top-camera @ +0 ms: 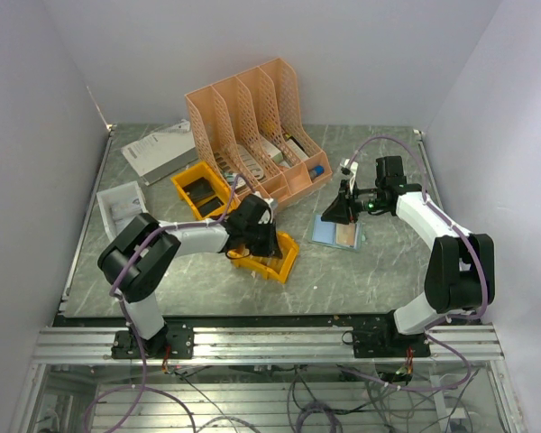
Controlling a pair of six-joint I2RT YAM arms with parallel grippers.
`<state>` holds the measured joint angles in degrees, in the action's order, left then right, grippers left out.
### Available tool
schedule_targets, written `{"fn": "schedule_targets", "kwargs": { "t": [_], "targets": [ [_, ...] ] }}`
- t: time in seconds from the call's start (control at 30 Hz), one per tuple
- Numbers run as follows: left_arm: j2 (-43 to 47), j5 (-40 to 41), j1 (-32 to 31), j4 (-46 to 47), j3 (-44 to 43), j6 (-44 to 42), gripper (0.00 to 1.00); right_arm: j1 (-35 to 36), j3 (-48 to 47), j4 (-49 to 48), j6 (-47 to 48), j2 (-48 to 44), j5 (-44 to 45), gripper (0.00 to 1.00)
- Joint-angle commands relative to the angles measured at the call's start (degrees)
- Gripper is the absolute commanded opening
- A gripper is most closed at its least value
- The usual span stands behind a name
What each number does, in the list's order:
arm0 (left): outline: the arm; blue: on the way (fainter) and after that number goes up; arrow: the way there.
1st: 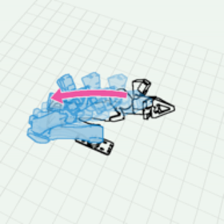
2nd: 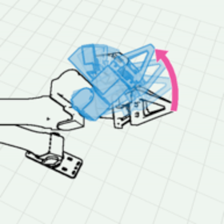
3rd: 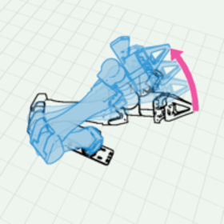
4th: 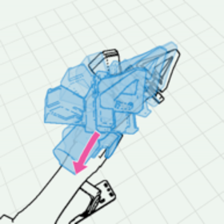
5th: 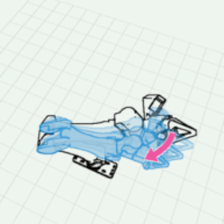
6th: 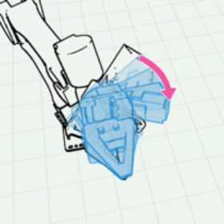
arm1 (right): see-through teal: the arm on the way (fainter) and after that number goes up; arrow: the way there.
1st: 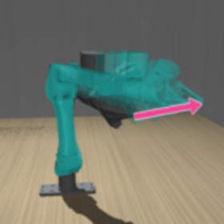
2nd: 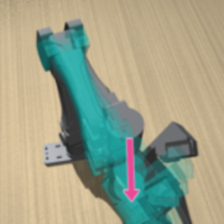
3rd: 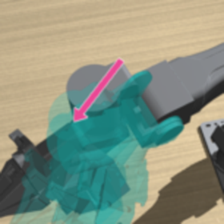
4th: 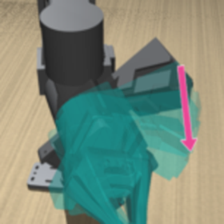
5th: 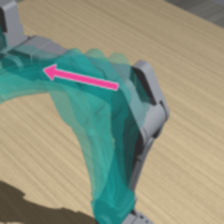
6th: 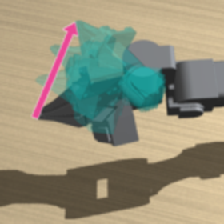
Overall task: Put the credit cards into the card holder
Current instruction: Pick up the credit card from the storage box.
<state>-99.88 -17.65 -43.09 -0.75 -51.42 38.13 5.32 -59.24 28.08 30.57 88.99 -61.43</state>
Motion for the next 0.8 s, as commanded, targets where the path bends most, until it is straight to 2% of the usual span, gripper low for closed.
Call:
{"fn": "schedule_targets", "kwargs": {
  "t": [0.0,0.1,0.3,0.57,0.77],
  "targets": [
    [0.6,1.7,-0.3,-2.7,-1.8,-1.4,0.08,0.3,-1.5,0.9,1.0,0.2,0.1,0.2],
    [2.7,1.4,0.4,-2.8,-1.2,-1.2,0.07,0.3,-1.6,1.0,1.1,0.1,0.0,0.2],
    [6.4,-5.2,4.2,4.4,3.6,1.7,0.07,0.2,-1.5,1.0,1.1,-0.1,0.0,0.2],
    [6.3,-8.3,6.8,8.0,5.8,2.5,0.08,0.2,-1.4,0.8,1.1,-0.1,0.1,0.2],
    [6.2,-8.7,7.9,8.4,6.2,2.4,0.18,0.2,-1.6,1.1,1.2,0.3,0.1,0.2]
  ]
}}
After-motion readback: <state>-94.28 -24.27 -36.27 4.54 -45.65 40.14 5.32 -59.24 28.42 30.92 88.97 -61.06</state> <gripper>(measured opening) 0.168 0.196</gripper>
